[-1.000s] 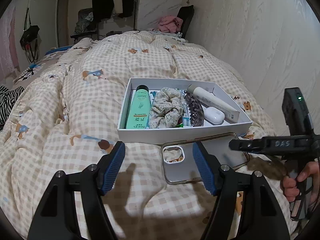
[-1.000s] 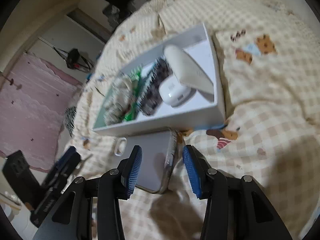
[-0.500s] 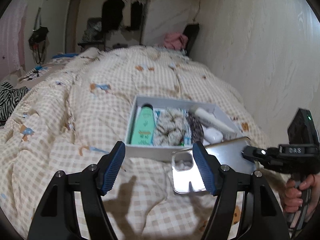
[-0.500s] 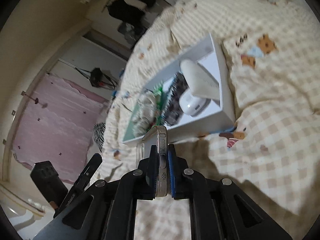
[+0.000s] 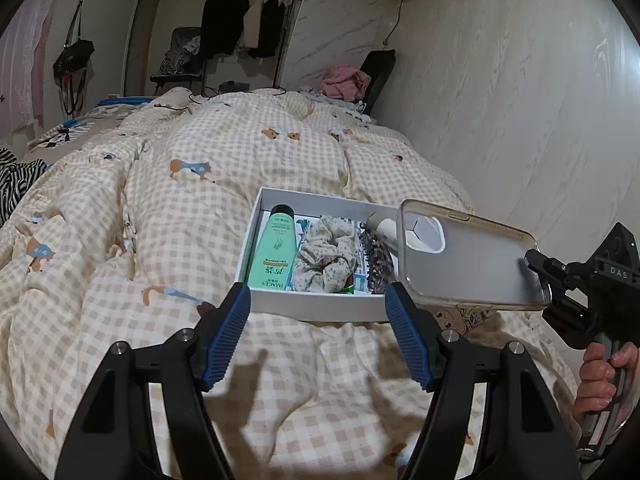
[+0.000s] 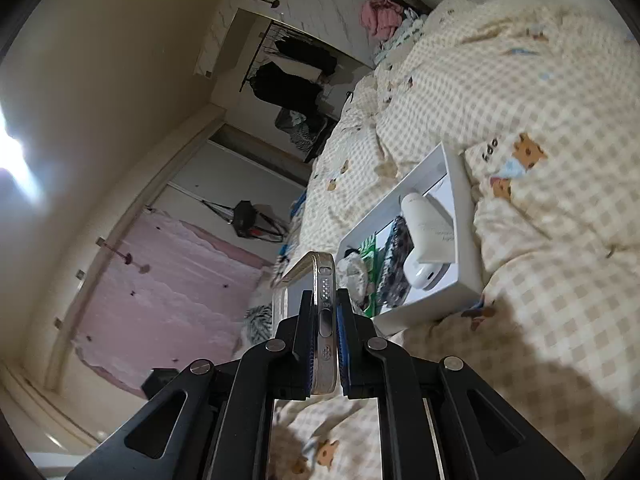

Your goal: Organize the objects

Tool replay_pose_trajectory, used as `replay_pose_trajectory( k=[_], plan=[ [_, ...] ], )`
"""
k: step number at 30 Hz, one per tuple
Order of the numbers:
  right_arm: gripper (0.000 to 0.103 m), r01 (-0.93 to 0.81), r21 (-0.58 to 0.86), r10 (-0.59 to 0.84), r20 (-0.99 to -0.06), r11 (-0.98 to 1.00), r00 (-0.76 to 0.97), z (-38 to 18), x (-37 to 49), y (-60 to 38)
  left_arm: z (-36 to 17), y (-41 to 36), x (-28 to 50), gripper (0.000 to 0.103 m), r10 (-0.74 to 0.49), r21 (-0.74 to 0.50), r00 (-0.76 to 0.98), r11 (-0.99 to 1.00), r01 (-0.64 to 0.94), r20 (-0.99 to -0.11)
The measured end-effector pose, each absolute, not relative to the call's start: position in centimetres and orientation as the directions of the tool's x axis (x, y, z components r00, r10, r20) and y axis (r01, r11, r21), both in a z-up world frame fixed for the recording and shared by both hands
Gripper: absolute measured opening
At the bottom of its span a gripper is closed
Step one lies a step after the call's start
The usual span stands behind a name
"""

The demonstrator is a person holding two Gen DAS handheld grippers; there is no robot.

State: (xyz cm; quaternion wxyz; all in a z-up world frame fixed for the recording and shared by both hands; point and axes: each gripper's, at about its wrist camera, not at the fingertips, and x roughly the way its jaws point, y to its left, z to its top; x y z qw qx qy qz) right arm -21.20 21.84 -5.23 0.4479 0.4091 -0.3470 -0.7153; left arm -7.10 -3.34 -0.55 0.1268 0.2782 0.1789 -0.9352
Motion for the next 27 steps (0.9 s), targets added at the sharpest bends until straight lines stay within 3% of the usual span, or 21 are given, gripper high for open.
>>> replay_pose_trajectory(
  k=[6,10,15,19,24,27],
  plan=[
    [0.009,0.333,0.885,-0.935,-0.247,-0.324,-0.253,-6.7,-22.1,21.7,-1.0,-3.3,-7.6,0.070,-0.049,-0.318,-0.808,-0.904,0.285,-0.587],
    [0.009,0.311,0.869,-0.913,-0.310,-0.385,-0.264,-6.7,-22.2,22.3,-2.1,-1.5,-9.0,0.070,0.023,-0.287,-0.765,-0.934,0.214,-0.643],
    [0.009,0.254,0.891,-0.913,-0.309,-0.376,-0.267,-7.5,-22.7,23.3,-3.6,2.7,-12.9,0.070,0.169,-0.207,-0.648,-0.978,-0.018,-0.742],
    [0.009,0.218,0.906,-0.915,-0.303,-0.364,-0.267,-8.1,-23.1,24.2,-5.0,6.0,-15.4,0.070,0.184,-0.119,-0.573,-0.981,-0.150,-0.799],
    [0.009,0.200,0.903,-0.910,-0.328,-0.381,-0.253,-8.6,-23.2,24.2,-5.8,6.8,-17.1,0.070,0.147,-0.085,-0.563,-0.987,-0.135,-0.813],
    [0.009,0.205,0.897,-0.907,-0.339,-0.392,-0.250,-7.9,-23.0,24.5,-6.2,7.2,-16.8,0.051,0.148,-0.079,-0.558,-0.986,-0.145,-0.817]
  ],
)
